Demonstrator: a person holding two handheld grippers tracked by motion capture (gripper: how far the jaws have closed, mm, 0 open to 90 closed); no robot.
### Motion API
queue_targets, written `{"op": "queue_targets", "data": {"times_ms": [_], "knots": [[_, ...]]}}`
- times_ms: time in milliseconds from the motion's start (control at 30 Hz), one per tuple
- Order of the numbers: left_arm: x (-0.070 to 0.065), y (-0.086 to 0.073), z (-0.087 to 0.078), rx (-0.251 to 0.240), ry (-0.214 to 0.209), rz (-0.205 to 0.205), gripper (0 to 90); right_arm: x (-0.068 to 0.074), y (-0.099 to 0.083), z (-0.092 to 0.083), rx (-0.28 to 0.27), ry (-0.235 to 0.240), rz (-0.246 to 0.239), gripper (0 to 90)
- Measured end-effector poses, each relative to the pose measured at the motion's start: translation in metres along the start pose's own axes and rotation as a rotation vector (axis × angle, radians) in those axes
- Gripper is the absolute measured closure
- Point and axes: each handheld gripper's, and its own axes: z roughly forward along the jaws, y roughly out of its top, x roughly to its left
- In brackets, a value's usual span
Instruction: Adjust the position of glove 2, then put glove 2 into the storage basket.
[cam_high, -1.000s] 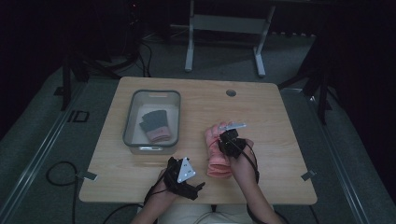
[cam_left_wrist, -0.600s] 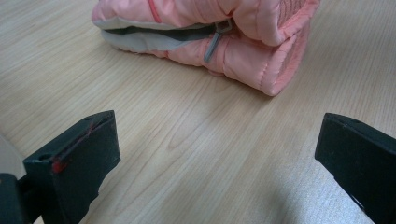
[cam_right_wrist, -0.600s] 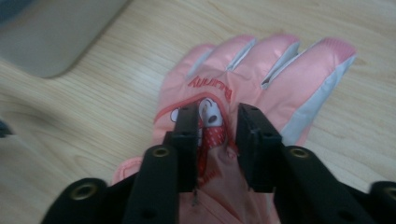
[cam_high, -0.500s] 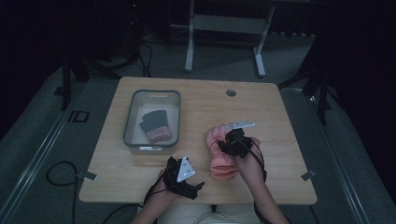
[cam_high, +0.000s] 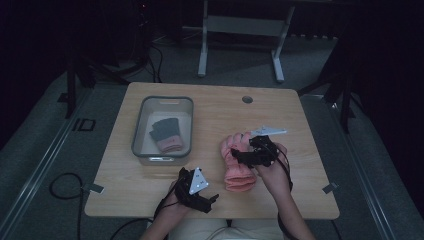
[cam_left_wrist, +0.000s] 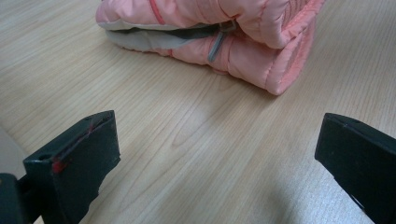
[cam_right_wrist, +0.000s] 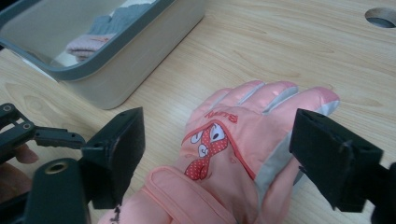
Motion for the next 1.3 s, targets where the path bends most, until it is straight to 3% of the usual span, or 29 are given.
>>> {"op": "queue_targets", "data": {"times_ms": [133, 200, 267, 367, 500, 600, 700, 767, 867, 1000, 1167, 1267, 1300], "knots": [[0.001, 0.002, -0.003, -0.022, 0.01, -0.014, 0.0, -0.005, -0.001, -0.007, -0.01, 0.01, -0.003, 16.4], [0.001, 0.002, -0.003, -0.016, 0.011, -0.019, 0.0, -0.009, -0.001, -0.012, -0.029, 0.022, 0.008, 16.6], [0.001, 0.002, -0.003, -0.013, 0.007, -0.021, 0.0, -0.012, -0.001, -0.016, -0.045, 0.003, -0.011, 16.7], [0.0, 0.004, -0.004, -0.014, 0.004, -0.023, 0.0, -0.016, -0.001, -0.022, -0.088, 0.014, -0.02, 14.1], [-0.001, 0.013, -0.011, -0.034, -0.003, -0.051, 0.0, -0.02, -0.001, -0.027, -0.118, 0.003, -0.084, 14.5], [0.001, 0.023, -0.023, -0.13, -0.042, -0.106, 0.0, -0.022, -0.004, -0.029, -0.104, 0.047, -0.128, 15.3], [-0.002, 0.039, -0.033, -0.166, -0.006, -0.085, 0.0, -0.024, -0.005, -0.03, -0.109, 0.062, -0.17, 14.8], [-0.002, 0.049, -0.036, -0.152, -0.021, -0.064, 0.0, -0.026, -0.006, -0.031, -0.104, 0.043, -0.196, 14.2], [-0.001, 0.064, -0.033, -0.103, -0.04, -0.042, 0.0, -0.03, -0.006, -0.034, -0.109, 0.021, -0.167, 14.1], [0.004, 0.079, -0.026, -0.091, -0.066, -0.027, 0.0, -0.034, -0.007, -0.037, -0.125, 0.037, -0.12, 12.9], [0.02, 0.094, -0.013, -0.089, -0.108, -0.087, 0.0, -0.032, -0.008, -0.035, -0.135, 0.075, -0.117, 10.5], [0.029, 0.102, -0.008, -0.097, -0.12, -0.121, 0.0, -0.031, -0.008, -0.031, -0.125, 0.087, -0.128, 25.4], [0.029, 0.102, -0.008, -0.097, -0.12, -0.121, 0.0, -0.031, -0.008, -0.031, -0.125, 0.087, -0.128, 25.4]]}}
